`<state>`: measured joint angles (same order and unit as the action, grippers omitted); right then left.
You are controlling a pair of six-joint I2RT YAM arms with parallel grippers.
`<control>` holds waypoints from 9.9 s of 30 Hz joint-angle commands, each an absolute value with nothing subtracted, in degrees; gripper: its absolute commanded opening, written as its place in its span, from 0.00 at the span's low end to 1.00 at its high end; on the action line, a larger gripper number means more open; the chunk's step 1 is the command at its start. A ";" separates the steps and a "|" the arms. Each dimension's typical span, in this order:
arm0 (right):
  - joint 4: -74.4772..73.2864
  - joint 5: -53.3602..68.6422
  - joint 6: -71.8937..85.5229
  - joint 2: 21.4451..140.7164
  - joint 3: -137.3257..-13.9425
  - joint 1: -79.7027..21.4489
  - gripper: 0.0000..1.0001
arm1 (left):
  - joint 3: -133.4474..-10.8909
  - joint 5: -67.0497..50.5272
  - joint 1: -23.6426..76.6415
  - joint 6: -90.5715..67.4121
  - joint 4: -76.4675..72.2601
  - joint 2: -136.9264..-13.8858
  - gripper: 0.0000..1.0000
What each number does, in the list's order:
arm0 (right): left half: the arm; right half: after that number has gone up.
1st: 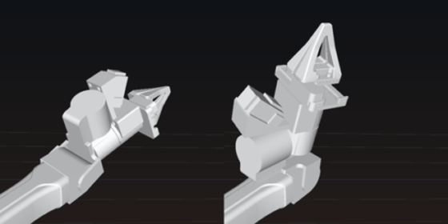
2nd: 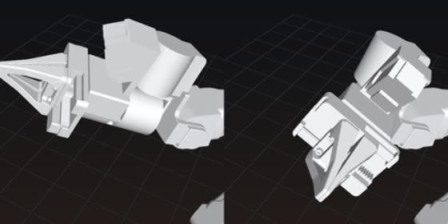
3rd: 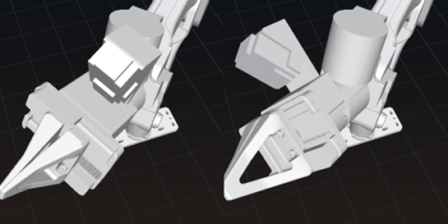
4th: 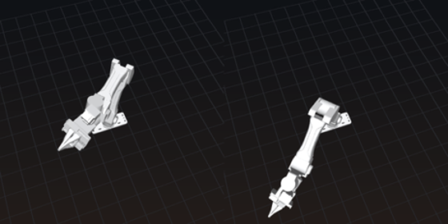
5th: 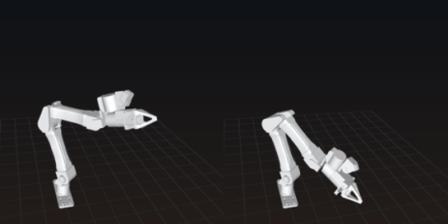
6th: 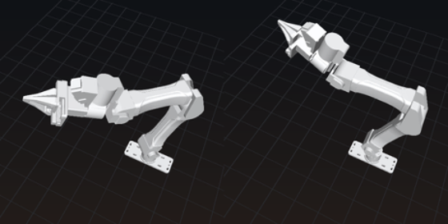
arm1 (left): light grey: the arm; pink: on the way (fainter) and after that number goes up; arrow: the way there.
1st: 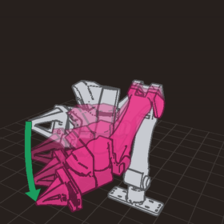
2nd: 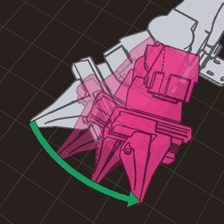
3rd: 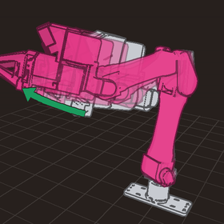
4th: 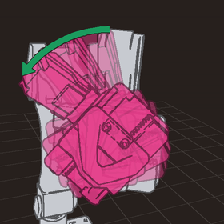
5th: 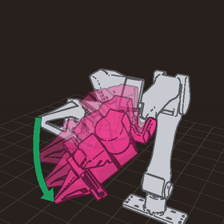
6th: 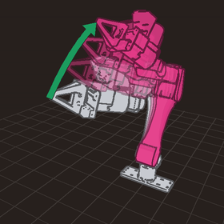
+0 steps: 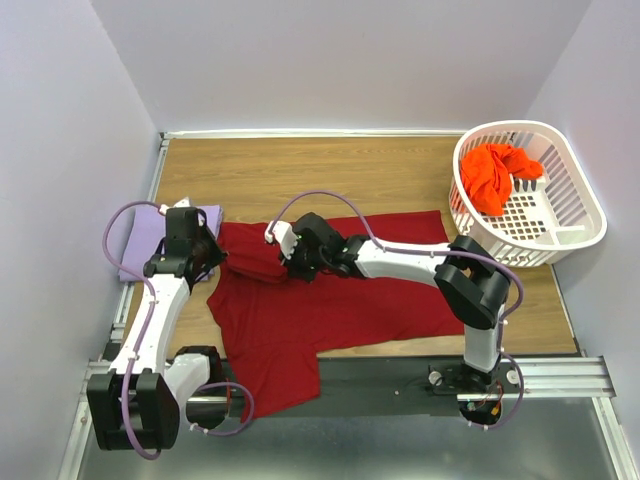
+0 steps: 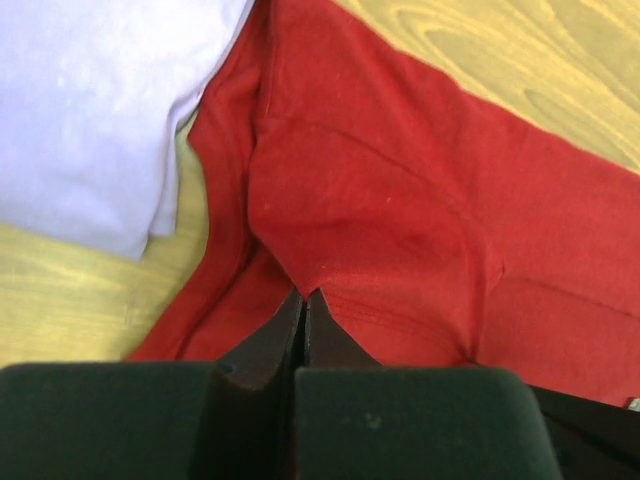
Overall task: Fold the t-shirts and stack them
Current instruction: Fold the tshirt
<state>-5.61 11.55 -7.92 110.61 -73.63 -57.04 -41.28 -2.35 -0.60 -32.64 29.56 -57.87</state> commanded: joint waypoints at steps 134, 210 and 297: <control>-18.11 10.46 6.42 96.14 -68.20 -47.58 0.49 | -48.70 12.74 6.68 -29.27 22.68 -66.13 0.47; -27.42 22.50 -13.53 116.02 -72.60 -73.92 0.39 | -46.58 11.07 4.39 -29.27 15.64 -91.40 0.24; -11.51 -1.32 13.71 78.84 -50.62 -37.97 0.73 | -44.82 12.57 18.90 -46.15 44.65 -81.29 0.45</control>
